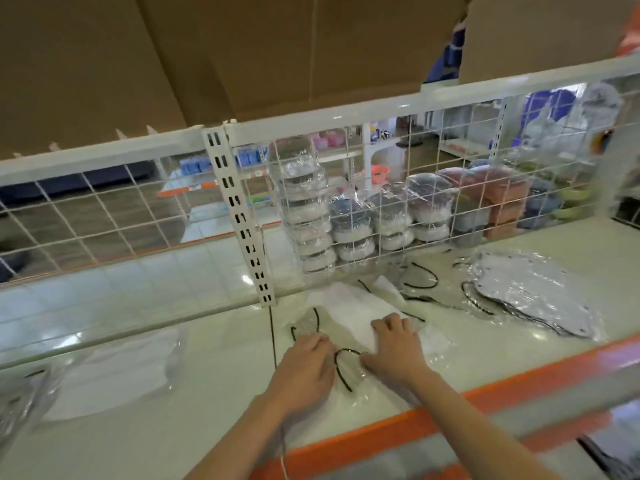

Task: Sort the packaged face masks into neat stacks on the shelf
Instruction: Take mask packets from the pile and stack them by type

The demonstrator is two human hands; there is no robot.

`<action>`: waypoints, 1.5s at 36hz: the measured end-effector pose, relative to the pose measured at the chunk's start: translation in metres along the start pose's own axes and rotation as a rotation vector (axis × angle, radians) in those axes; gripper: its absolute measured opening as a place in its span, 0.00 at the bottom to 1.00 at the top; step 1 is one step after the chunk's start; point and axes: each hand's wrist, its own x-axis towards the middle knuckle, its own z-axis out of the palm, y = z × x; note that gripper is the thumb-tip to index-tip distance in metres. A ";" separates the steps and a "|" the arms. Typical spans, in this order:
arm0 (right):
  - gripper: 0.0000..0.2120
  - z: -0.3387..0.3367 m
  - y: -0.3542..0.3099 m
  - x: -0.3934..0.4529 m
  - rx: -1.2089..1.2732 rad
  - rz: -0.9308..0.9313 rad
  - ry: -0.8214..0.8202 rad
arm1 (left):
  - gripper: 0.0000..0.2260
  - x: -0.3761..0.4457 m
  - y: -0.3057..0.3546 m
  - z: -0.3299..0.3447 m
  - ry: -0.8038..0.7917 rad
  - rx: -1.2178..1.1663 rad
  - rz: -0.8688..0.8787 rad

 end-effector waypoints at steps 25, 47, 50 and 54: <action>0.10 -0.031 0.011 0.003 1.039 0.024 -0.011 | 0.29 -0.001 0.000 -0.014 0.204 0.015 -0.198; 0.16 -0.028 0.040 0.031 0.130 0.253 -0.051 | 0.07 0.005 0.001 -0.058 0.621 -1.286 -0.747; 0.02 -0.027 0.037 0.032 0.594 0.262 0.079 | 0.12 0.003 -0.007 -0.060 0.562 -1.538 -0.793; 0.06 -0.035 0.029 0.025 1.450 0.297 0.079 | 0.13 -0.004 -0.006 -0.060 0.516 -1.639 -0.817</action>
